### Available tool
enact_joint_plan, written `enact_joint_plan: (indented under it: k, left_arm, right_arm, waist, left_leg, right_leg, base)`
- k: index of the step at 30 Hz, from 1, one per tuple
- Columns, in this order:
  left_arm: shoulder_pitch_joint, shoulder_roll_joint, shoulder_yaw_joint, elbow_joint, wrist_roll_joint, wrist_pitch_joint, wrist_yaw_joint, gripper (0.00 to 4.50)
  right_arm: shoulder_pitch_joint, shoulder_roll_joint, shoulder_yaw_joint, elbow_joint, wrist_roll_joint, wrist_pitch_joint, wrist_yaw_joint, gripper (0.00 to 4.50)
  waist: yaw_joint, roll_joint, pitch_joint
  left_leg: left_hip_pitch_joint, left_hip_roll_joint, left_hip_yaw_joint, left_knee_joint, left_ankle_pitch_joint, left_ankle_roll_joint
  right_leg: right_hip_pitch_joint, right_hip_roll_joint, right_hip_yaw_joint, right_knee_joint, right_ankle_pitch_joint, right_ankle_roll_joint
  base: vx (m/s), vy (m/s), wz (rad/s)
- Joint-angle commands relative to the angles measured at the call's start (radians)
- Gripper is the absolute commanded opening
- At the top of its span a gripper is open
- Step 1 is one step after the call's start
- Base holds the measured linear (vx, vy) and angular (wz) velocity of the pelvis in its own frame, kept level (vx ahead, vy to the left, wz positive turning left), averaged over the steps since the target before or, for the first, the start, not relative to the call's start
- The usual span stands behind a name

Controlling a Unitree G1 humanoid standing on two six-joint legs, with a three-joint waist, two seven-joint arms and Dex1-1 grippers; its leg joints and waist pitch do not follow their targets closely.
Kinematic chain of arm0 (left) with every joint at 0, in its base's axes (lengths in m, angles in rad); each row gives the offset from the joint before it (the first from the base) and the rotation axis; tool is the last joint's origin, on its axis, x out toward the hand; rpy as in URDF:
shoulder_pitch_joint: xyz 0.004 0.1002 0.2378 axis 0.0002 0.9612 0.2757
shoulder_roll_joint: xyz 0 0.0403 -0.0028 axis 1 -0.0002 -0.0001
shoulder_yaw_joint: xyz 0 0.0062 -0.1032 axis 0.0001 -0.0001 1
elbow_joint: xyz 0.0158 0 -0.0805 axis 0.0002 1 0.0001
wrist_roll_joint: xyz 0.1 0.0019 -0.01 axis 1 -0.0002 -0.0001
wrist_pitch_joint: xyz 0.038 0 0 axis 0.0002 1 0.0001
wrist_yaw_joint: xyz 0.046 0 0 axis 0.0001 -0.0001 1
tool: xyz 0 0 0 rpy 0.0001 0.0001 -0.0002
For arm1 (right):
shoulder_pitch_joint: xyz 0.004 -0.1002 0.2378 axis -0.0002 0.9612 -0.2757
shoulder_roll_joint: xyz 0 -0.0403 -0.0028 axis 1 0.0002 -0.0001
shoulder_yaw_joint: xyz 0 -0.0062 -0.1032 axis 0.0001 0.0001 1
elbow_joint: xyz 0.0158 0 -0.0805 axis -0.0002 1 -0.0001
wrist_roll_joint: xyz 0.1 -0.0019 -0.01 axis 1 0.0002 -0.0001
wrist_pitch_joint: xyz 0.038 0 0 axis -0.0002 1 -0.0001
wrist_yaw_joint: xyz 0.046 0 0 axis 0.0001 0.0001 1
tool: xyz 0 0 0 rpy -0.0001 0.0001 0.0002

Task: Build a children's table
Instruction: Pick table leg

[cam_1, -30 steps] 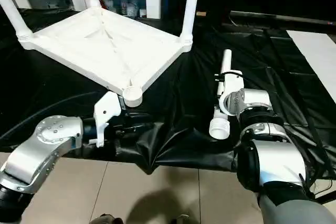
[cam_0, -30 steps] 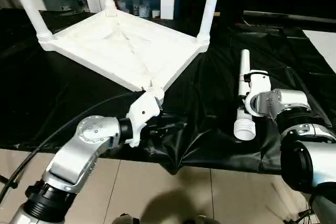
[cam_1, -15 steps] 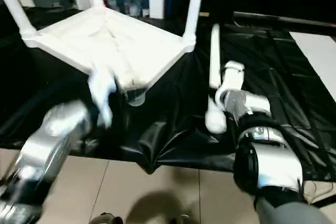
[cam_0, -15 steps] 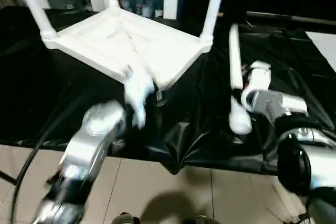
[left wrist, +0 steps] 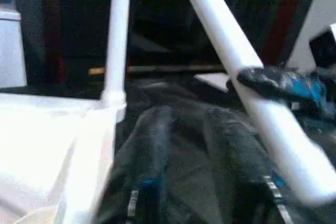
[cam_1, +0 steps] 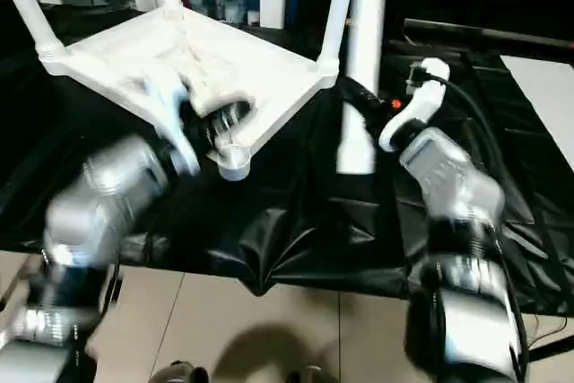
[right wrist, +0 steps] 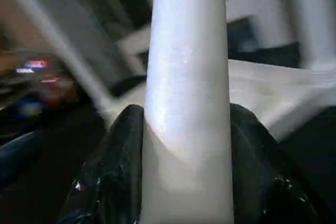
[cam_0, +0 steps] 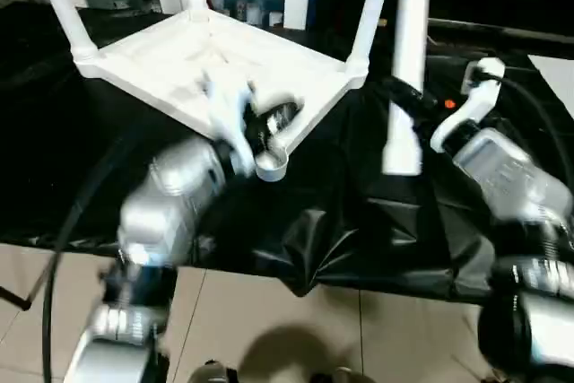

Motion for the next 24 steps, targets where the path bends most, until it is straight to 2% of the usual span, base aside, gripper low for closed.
enact_joint_plan:
  k: [1, 3, 4, 7, 10, 12, 13, 14, 16, 19, 21, 22, 23, 24]
  left_arm:
    - [-0.013, -0.017, 0.011, -0.02, -0.035, 0.029, 0.004, 1.72]
    - [-0.024, -0.048, 0.035, -0.045, -0.083, 0.037, 0.005, 1.84]
    - [-0.032, -0.054, 0.04, -0.049, -0.09, 0.044, 0.01, 1.86]
    - [-0.051, -0.055, 0.037, -0.048, -0.086, 0.052, 0.016, 2.22]
    - [-0.08, -0.032, 0.026, -0.053, -0.109, 0.172, 0.02, 2.33]
    - [-0.088, -0.033, 0.04, -0.077, -0.214, 0.242, -0.04, 2.69]
    - [-0.09, -0.047, 0.058, -0.089, -0.276, 0.283, -0.05, 2.69]
    - [-0.09, -0.047, 0.058, -0.089, -0.276, 0.283, -0.05, 2.69]
    - [-0.083, -0.07, 0.076, -0.094, -0.334, 0.313, -0.056, 2.87]
    - [-0.076, -0.087, 0.084, -0.091, -0.344, 0.293, -0.057, 3.15]
    - [-0.068, -0.091, 0.095, -0.074, -0.388, 0.312, -0.101, 3.22]
    - [-0.067, -0.091, 0.099, -0.068, -0.4, 0.322, -0.119, 3.38]
    - [-0.067, -0.091, 0.1, -0.067, -0.401, 0.323, -0.121, 3.49]
    - [-0.072, -0.091, 0.119, -0.056, -0.457, 0.362, -0.155, 3.55]
  right_arm:
    - [0.014, -0.006, 0.009, -0.073, 0.041, 0.025, 0.034, 1.8]
    - [0.042, 0.001, 0.018, -0.122, 0.063, 0.03, 0.04, 1.8]
    - [0.052, 0.009, 0.022, -0.144, 0.077, 0.032, 0.041, 1.8]
    - [0.081, 0.025, 0.032, -0.205, 0.111, 0.049, 0.053, 1.8]
    - [0.116, 0.043, 0.053, -0.283, 0.143, 0.086, 0.065, 1.8]
    - [0.139, 0.056, 0.065, -0.33, 0.177, 0.119, 0.067, 1.8]
    - [0.155, 0.064, 0.074, -0.363, 0.208, 0.142, 0.074, 1.8]
    - [0.155, 0.064, 0.074, -0.363, 0.208, 0.142, 0.074, 1.8]
    - [0.177, 0.075, 0.089, -0.403, 0.26, 0.178, 0.097, 1.8]
    - [0.195, 0.081, 0.103, -0.431, 0.3, 0.207, 0.115, 1.8]
    - [0.227, 0.076, 0.144, -0.469, 0.334, 0.245, 0.157, 1.8]
    - [0.239, 0.074, 0.157, -0.484, 0.346, 0.259, 0.171, 1.8]
    - [0.24, 0.074, 0.158, -0.484, 0.346, 0.26, 0.171, 1.8]
    - [0.259, 0.07, 0.18, -0.499, 0.352, 0.277, 0.187, 1.8]
  waist:
    - [0.005, -0.01, -0.074]
    - [0.007, -0.009, -0.073]
    - [0.008, -0.004, -0.074]
    - [0.006, -0.008, -0.072]
    - [0.007, -0.002, -0.073]
    - [0.008, -0.002, -0.074]
    - [0.01, -0.001, -0.077]
    - [0.011, 0.0, -0.077]
    - [0.012, -0.001, -0.08]
    - [0.015, -0.001, -0.079]
    - [0.018, -0.002, -0.079]
    - [0.018, -0.002, -0.079]
    - [0.02, -0.001, -0.08]
    - [0.022, -0.001, -0.079]
  left_leg:
    - [0.013, 0.06, -0.018, -0.064, -0.053, 0.1]
    - [0.012, 0.058, -0.016, -0.064, -0.061, 0.092]
    - [0.012, 0.058, -0.018, -0.065, -0.064, 0.088]
    - [0.013, 0.056, -0.018, -0.067, -0.081, 0.078]
    - [0.013, 0.056, -0.021, -0.069, -0.074, 0.072]
    - [0.013, 0.055, -0.02, -0.069, -0.058, 0.069]
    - [0.014, 0.057, -0.019, -0.069, -0.047, 0.069]
    - [0.013, 0.057, -0.019, -0.069, -0.04, 0.07]
    - [0.012, 0.059, -0.02, -0.068, -0.025, 0.084]
    - [0.009, 0.058, -0.019, -0.068, -0.033, 0.092]
    - [0.011, 0.056, -0.018, -0.069, -0.036, 0.084]
    - [0.008, 0.056, -0.019, -0.07, -0.036, 0.082]
    - [0.012, 0.058, -0.02, -0.07, -0.038, 0.078]
    - [0.011, 0.056, -0.019, -0.07, -0.045, 0.071]
  right_leg:
    - [0.063, -0.095, 0.07, -0.083, -0.092, -0.202]
    - [0.064, -0.098, 0.069, -0.089, -0.119, -0.201]
    - [0.064, -0.097, 0.069, -0.088, -0.126, -0.201]
    - [0.064, -0.096, 0.068, -0.095, -0.159, -0.183]
    - [0.063, -0.094, 0.068, -0.094, -0.161, -0.166]
    - [0.064, -0.097, 0.068, -0.091, -0.142, -0.176]
    - [0.065, -0.096, 0.068, -0.09, -0.115, -0.191]
    - [0.065, -0.096, 0.068, -0.088, -0.099, -0.198]
    - [0.068, -0.096, 0.067, -0.083, -0.053, -0.214]
    - [0.07, -0.097, 0.067, -0.09, -0.061, -0.205]
    - [0.071, -0.097, 0.067, -0.094, -0.084, -0.187]
    - [0.073, -0.097, 0.067, -0.093, -0.088, -0.184]
    - [0.071, -0.097, 0.067, -0.094, -0.092, -0.177]
    - [0.069, -0.097, 0.066, -0.096, -0.109, -0.175]
  base:
    - [0.0, 0.0, 0.0]
    - [0.0, 0.0, 0.0]
    - [0.0, 0.0, 0.0]
    - [0.0, 0.0, 0.0]
    - [0.0, 0.0, 0.0]
    - [0.0, 0.0, 0.0]
    - [0.0, 0.0, 0.0]
    - [0.0, 0.0, 0.0]
    - [0.0, 0.0, 0.0]
    - [0.0, 0.0, 0.0]
    - [0.0, 0.0, 0.0]
    - [0.0, 0.0, 0.0]
    - [0.0, 0.0, 0.0]
    - [0.0, 0.0, 0.0]
